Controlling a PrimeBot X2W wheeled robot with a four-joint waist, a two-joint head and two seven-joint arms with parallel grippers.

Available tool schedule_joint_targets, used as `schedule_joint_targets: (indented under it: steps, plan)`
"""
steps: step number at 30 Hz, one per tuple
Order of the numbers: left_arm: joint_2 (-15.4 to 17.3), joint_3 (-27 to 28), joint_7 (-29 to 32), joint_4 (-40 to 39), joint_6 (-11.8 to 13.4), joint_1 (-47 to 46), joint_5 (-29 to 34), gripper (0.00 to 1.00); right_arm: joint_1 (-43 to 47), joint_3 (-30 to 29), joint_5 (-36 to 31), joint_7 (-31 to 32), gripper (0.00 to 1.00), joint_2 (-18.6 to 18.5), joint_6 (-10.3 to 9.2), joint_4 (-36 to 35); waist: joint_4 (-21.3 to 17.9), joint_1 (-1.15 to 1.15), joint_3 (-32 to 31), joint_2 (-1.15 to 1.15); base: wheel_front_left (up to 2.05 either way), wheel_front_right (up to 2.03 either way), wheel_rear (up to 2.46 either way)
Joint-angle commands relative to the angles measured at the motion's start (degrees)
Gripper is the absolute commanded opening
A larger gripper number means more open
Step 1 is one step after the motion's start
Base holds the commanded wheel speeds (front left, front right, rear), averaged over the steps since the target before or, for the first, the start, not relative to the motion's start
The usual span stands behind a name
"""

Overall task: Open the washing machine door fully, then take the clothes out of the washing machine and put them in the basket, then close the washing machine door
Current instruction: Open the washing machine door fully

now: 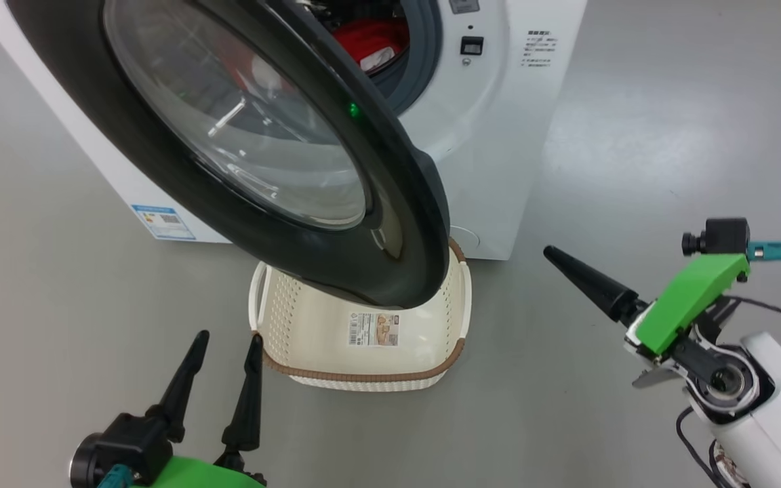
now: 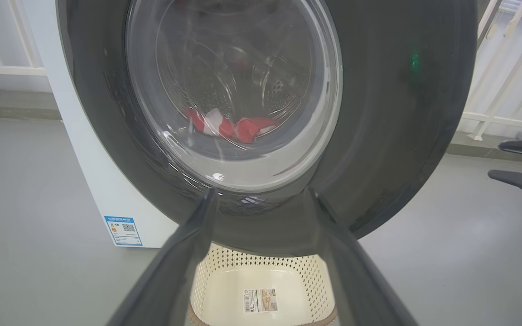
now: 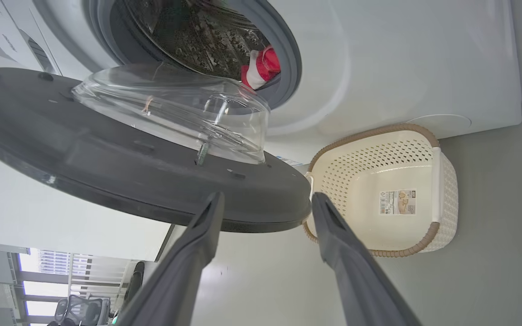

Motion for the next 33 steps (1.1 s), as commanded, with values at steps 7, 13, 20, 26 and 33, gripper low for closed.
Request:
schedule_joint_targets:
  steps: [7, 13, 20, 26, 33]
  plan:
    - [0.6, 3.1, -0.7, -1.5, -0.5, 0.4, 1.2, 1.0, 5.0, 0.8, -1.6, -4.4, 1.0, -1.2, 0.45, -2.4, -1.3, 0.0, -1.1, 0.0, 0.0, 0.0, 0.0]
    - [0.6, 3.5, -0.7, -1.2, -0.5, 1.1, 1.3, 1.0, 8.2, 2.1, -3.1, -8.7, 1.0, -1.7, 0.45, -2.9, -1.6, 0.0, -2.0, 0.0, 0.0, 0.0, 0.0]
    - [0.6, 3.5, -0.7, -1.1, -0.3, 2.0, 1.3, 1.0, 11.4, 4.6, -4.5, -13.2, 1.0, -2.4, 0.45, -2.8, -1.8, 0.0, -3.0, 0.0, 0.0, 0.0, 0.0]
    - [0.6, 3.6, -0.7, -1.3, -0.3, 2.3, 1.3, 1.0, 12.4, 7.3, -6.8, -17.8, 1.0, -2.8, 0.45, -2.5, -2.1, 0.0, -3.1, 0.0, 0.0, 0.0, 0.0]
    - [0.6, 4.0, -0.7, -1.2, -0.3, 2.4, 1.5, 1.0, 11.4, 13.1, -14.2, -27.6, 1.0, -4.5, 0.45, -0.9, -2.4, 0.0, -3.0, 0.0, 0.0, 0.0, 0.0]
